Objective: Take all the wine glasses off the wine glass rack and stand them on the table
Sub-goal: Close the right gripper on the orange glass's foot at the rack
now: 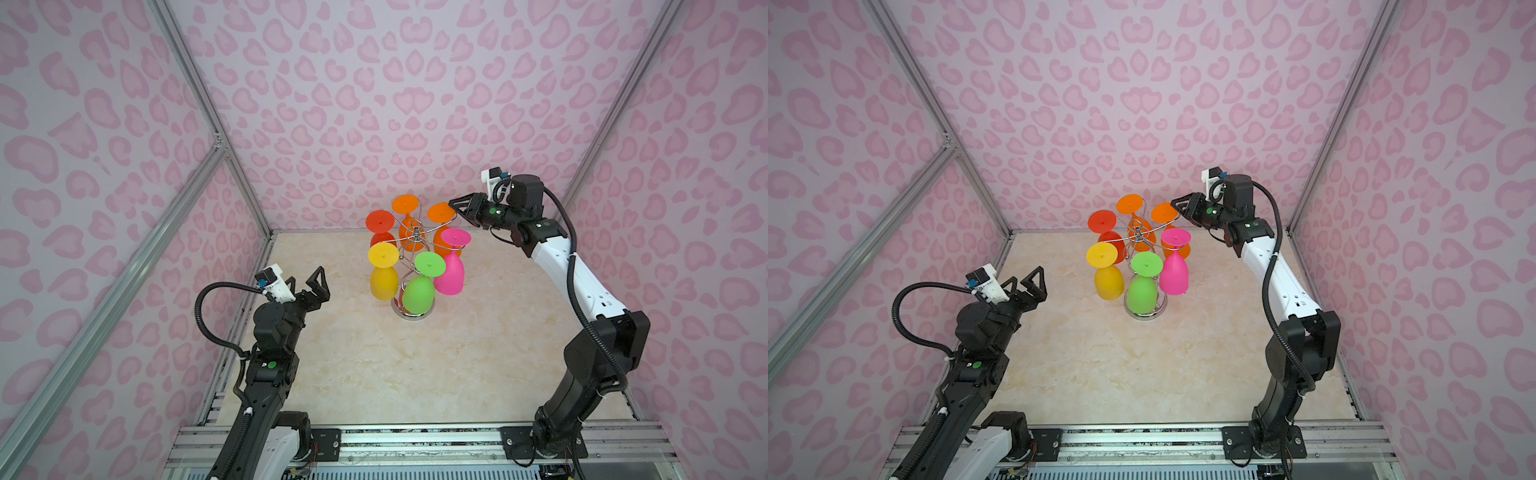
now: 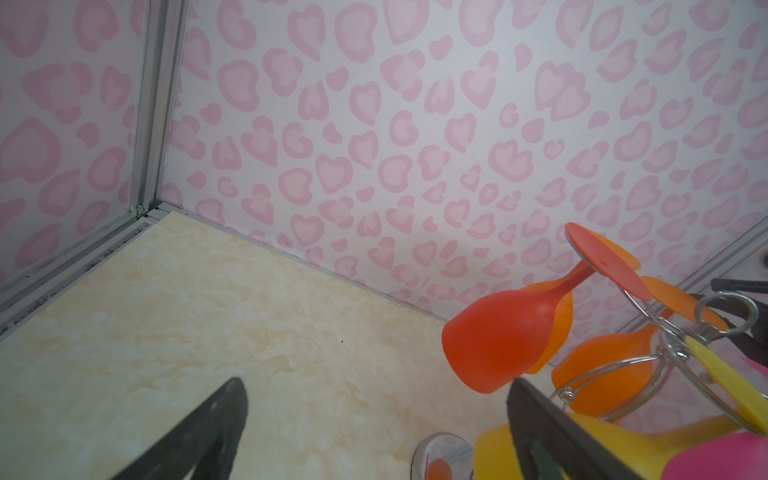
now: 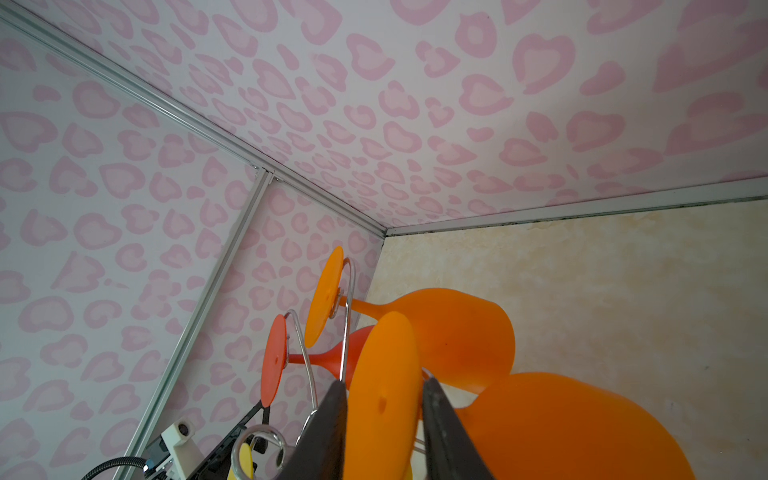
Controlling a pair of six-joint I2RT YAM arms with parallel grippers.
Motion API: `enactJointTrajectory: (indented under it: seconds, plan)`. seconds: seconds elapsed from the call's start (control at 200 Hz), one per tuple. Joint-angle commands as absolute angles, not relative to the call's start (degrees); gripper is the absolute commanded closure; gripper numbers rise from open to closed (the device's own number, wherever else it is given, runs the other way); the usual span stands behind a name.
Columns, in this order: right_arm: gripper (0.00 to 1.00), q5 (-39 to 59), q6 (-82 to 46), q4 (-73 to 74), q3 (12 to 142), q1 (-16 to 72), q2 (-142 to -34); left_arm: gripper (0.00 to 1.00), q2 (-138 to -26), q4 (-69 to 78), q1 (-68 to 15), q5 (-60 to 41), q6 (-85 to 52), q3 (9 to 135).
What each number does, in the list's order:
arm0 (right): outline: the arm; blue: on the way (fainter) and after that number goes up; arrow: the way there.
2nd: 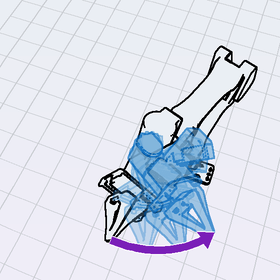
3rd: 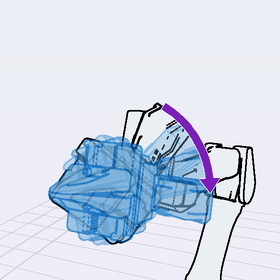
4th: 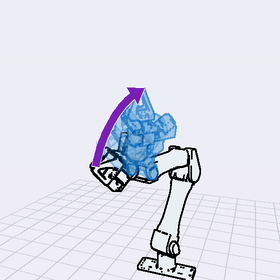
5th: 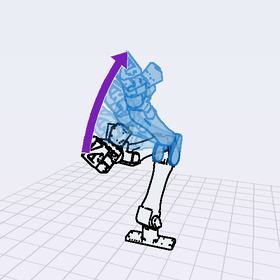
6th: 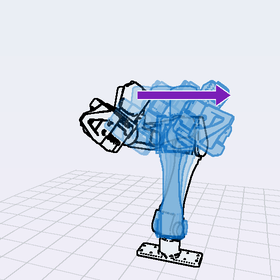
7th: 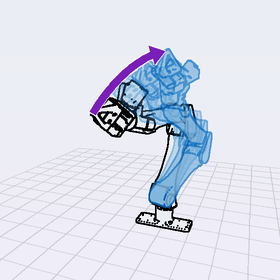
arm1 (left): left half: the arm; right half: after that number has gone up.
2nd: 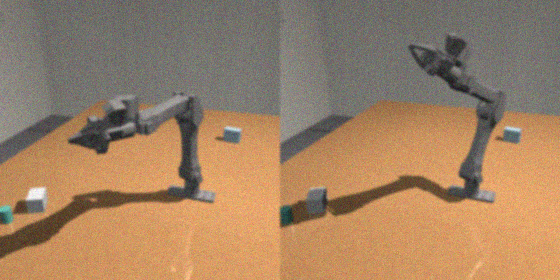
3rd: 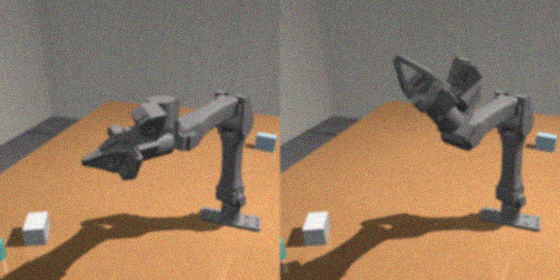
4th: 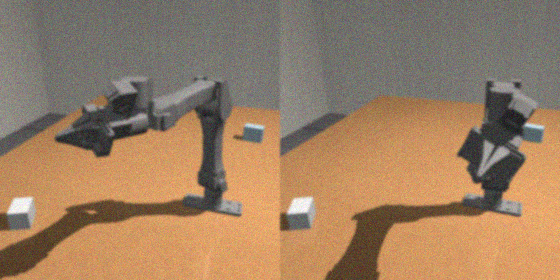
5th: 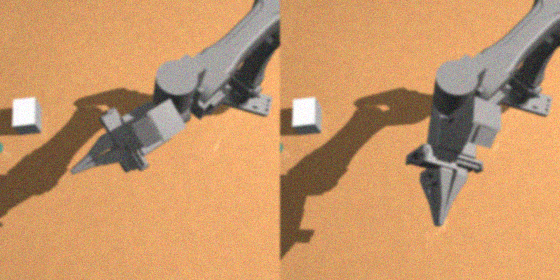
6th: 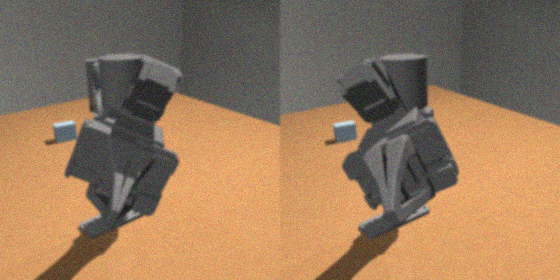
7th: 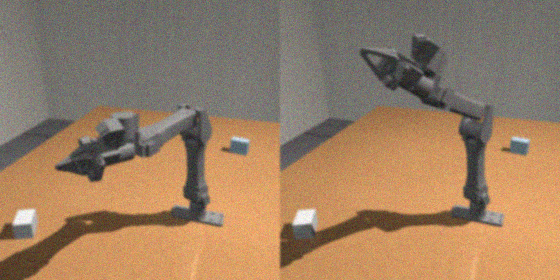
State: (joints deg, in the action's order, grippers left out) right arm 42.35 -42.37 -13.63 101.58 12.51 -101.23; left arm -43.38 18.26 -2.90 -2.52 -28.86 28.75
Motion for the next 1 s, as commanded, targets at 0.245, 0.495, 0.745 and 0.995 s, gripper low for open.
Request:
enactJointTrajectory:
  seconds: [0.245,0.495,0.745,0.995]
  plan:
    - [0.68,43.64,-41.67,-14.15,101.16,13.04,-100.39,0.01,-43.14,19.21,-2.81,-1.92,-28.94,28.48]
    - [0.7,43.77,-40.74,-15.88,101.14,13.35,-100.28,0.01,-43.22,19.16,-2.86,-1.73,-29.04,28.48]
    - [0.71,43.55,-39.93,-17.56,101.41,13.46,-100.54,0.01,-43.29,18.98,-2.78,-1.59,-29.01,28.56]
    - [0.79,43.16,-38.87,-20.37,103.34,13.68,-101.68,0.01,-43.45,19.07,-2.83,-1.48,-29.0,28.65]
